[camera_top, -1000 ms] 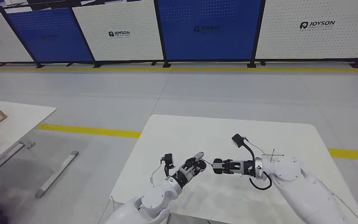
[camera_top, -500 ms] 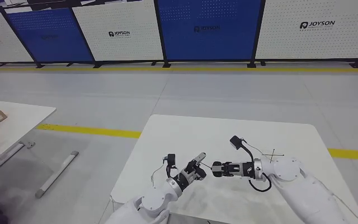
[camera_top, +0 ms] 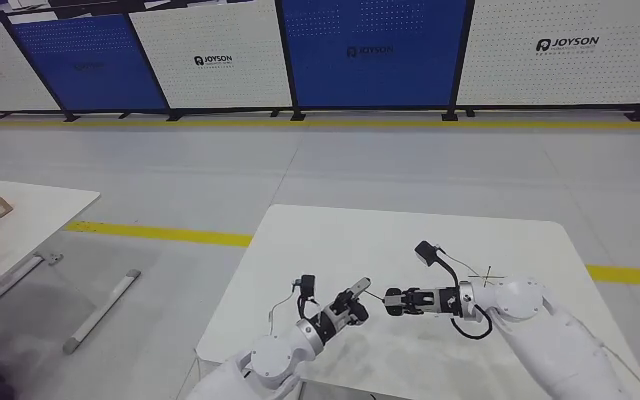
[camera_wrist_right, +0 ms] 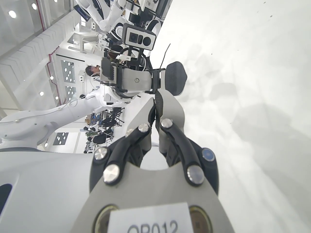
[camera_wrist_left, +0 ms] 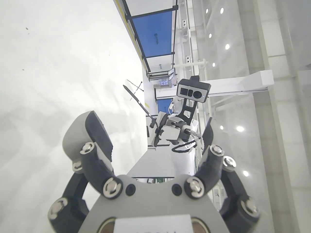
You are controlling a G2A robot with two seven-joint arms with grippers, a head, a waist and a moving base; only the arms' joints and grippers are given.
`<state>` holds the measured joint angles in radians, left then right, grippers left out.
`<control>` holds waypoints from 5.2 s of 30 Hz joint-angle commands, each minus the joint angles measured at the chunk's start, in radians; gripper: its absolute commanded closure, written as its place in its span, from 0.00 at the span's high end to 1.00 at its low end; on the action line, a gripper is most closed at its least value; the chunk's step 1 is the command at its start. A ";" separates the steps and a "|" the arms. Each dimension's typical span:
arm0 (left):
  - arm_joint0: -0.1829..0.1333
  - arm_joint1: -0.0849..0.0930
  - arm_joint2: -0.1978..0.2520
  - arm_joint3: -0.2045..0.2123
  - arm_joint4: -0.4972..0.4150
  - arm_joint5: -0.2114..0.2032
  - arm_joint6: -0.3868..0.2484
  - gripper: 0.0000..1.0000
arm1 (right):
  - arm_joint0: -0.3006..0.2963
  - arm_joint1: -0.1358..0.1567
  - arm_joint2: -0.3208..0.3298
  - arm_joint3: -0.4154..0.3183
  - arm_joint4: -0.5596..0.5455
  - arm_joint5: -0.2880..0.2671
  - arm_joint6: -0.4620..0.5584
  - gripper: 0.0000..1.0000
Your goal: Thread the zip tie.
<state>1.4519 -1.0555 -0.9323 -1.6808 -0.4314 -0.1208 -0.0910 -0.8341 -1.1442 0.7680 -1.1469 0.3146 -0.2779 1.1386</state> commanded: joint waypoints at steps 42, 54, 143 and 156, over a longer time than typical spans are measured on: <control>-0.015 -0.030 0.011 0.038 -0.027 -0.067 0.022 1.00 | -0.031 0.004 0.016 -0.051 -0.039 0.032 -0.040 0.00; -0.011 -0.038 0.000 0.045 -0.020 -0.113 -0.008 0.13 | -0.031 0.004 0.016 -0.051 -0.039 0.032 -0.040 0.00; -0.004 -0.087 -0.071 0.118 0.225 -0.154 0.196 0.00 | -0.216 0.061 0.227 -0.155 -0.021 -0.062 -0.169 1.00; 0.166 -0.042 -0.263 -0.138 0.453 -0.158 0.176 0.00 | -0.216 0.061 0.227 -0.155 -0.021 -0.062 -0.169 1.00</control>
<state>1.5958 -1.1005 -1.1768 -1.7761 0.0316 -0.2765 0.0885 -1.0499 -1.0833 0.9952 -1.3015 0.2935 -0.3400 0.9694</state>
